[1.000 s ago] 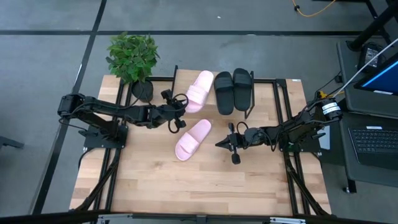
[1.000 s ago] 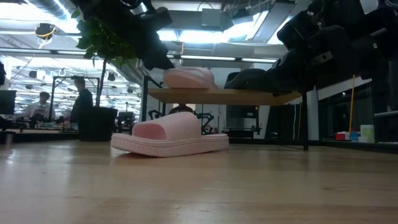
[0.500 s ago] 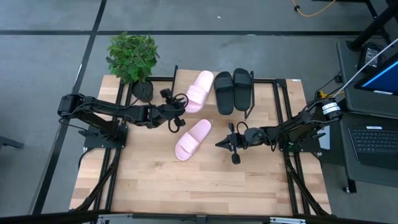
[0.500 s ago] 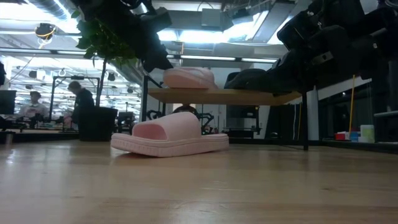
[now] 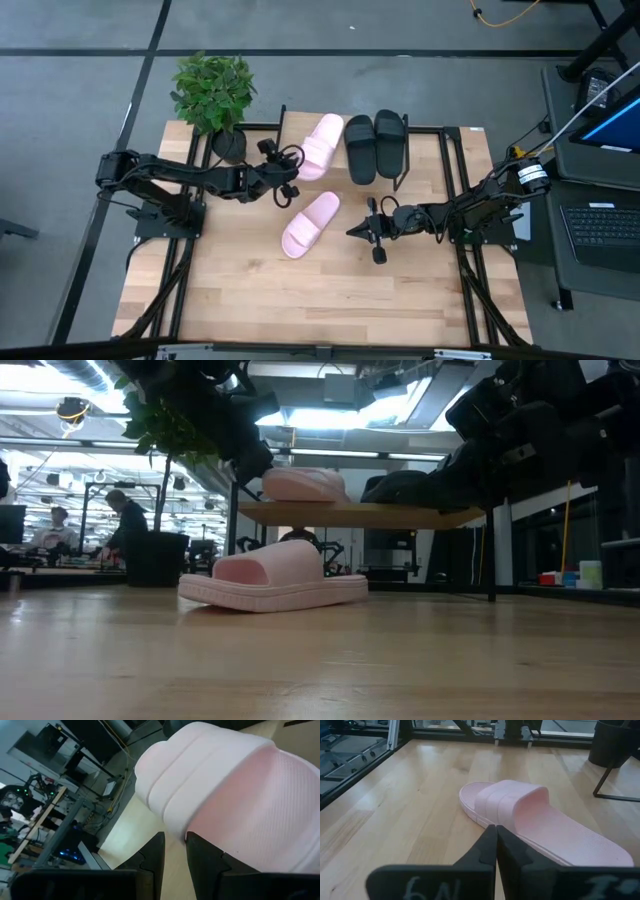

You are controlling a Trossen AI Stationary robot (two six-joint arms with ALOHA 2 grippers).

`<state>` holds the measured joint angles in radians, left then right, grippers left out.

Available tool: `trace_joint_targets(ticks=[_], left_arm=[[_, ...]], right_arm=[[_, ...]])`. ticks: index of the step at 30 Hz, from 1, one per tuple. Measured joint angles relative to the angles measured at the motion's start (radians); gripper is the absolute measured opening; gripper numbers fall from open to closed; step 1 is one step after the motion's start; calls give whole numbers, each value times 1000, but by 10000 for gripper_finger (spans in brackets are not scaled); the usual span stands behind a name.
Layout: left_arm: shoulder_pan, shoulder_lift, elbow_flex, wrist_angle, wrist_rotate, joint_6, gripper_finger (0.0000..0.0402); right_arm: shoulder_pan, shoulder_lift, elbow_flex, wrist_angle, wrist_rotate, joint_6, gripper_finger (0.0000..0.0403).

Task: Pick and place slides into the shelf
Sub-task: Put the left pink slide on the shelf

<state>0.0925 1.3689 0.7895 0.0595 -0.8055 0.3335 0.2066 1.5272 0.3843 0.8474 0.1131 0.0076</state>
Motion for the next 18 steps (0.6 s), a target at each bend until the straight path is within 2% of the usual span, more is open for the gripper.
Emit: trace_joint_targets(ticks=[18], left_arm=[[21, 0, 0, 21, 75, 14, 72]], right_arm=[[0, 0, 0, 0, 0, -12, 10]])
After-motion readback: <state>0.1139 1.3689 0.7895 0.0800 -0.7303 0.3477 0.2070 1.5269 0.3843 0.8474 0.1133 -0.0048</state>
